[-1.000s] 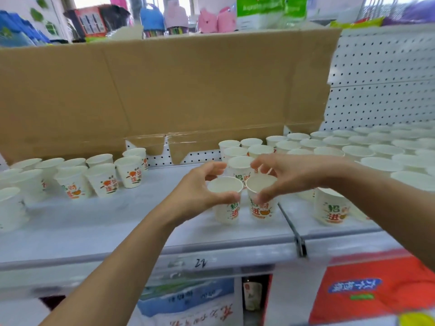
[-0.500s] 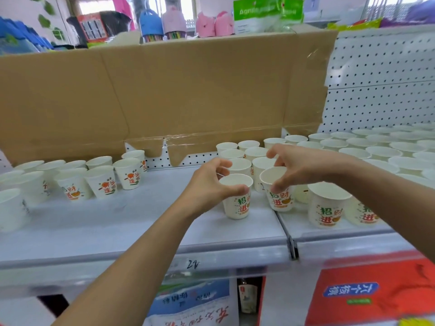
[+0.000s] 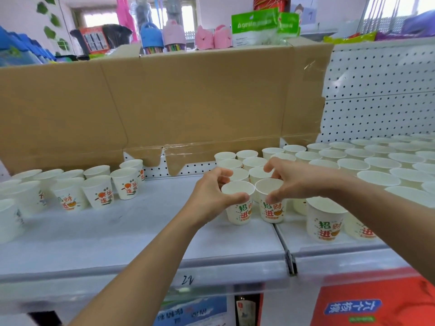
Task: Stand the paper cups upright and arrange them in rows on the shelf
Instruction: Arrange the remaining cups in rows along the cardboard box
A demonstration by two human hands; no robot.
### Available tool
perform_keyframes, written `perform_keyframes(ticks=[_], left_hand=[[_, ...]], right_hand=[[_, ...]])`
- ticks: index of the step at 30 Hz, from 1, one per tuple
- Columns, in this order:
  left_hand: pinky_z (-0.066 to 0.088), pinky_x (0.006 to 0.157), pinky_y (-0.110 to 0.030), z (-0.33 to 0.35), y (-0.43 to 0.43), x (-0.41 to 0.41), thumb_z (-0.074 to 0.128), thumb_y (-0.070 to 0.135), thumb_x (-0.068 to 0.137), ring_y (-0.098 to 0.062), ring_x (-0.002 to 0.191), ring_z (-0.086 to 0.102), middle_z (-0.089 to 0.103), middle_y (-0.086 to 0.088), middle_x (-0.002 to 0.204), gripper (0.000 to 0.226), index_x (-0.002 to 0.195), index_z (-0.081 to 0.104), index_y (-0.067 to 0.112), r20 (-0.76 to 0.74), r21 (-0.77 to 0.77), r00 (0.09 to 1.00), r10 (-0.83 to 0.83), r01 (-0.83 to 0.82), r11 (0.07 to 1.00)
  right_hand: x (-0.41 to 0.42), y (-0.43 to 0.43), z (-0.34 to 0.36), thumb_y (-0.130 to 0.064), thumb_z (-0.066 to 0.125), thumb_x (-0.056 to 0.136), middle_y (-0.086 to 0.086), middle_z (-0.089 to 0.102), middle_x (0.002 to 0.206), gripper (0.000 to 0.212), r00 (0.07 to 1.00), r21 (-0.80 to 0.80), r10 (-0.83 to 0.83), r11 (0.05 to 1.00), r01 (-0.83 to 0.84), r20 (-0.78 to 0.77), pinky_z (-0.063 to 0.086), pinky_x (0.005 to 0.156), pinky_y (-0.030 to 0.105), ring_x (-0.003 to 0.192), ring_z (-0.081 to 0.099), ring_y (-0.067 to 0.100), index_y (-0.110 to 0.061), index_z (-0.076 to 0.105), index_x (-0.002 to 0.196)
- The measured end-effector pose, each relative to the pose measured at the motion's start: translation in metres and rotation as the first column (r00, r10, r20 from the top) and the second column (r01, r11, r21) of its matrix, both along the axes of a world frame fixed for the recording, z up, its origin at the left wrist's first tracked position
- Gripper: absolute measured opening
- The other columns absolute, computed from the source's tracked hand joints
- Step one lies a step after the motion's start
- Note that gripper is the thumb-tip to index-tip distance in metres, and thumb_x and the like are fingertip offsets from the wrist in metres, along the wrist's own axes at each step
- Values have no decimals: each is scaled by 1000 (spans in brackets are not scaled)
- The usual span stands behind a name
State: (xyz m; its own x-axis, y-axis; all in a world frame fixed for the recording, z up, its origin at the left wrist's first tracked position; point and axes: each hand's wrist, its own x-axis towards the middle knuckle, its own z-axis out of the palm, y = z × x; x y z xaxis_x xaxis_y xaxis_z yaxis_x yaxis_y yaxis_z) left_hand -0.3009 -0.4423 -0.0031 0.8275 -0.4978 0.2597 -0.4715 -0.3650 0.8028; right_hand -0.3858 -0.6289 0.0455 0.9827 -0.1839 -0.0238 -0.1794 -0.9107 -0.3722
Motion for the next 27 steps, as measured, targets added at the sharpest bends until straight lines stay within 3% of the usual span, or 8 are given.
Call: perform_keyframes(ticks=[9,13,17,23,27], left_hand=[[47,91,-25,-2,7,-1,82,44,70,-4,108,53,56,8,119,69,129,51,27,52,-36,999,14,-13,999],[45,90,-20,-3,39,0,74,44,79,2,108,51,55,14,120,55,128,53,28,156,-85,983,97,-85,993],[45,92,-22,-7,97,19,69,41,85,1,108,51,53,16,118,44,125,55,30,277,-65,937,214,-204,977],[31,101,-27,-8,197,86,67,28,88,-17,125,42,53,1,133,46,131,54,20,474,75,767,432,-524,848],[34,99,-29,-5,239,123,62,23,90,-20,126,38,53,-1,134,41,131,56,18,571,202,713,406,-601,773]], right_hand=[[1,4,7,-47,76,74,-3,50,134,72,1000,-78,-1,997,4,31,45,97,35,114,50,15,-28,41,134],[12,36,15,-49,66,82,-4,54,121,50,965,-216,65,976,-9,255,44,93,35,112,46,14,-28,50,125],[41,91,13,-45,63,85,-9,51,107,36,884,-194,252,963,-188,394,42,91,33,107,45,11,-30,55,116],[121,176,-6,-38,64,88,-2,48,129,46,856,-141,427,904,-403,292,39,97,31,117,45,15,-24,51,129],[175,221,-16,-29,59,92,4,43,136,49,860,-124,429,903,-411,277,36,94,29,123,44,20,-23,43,138]])
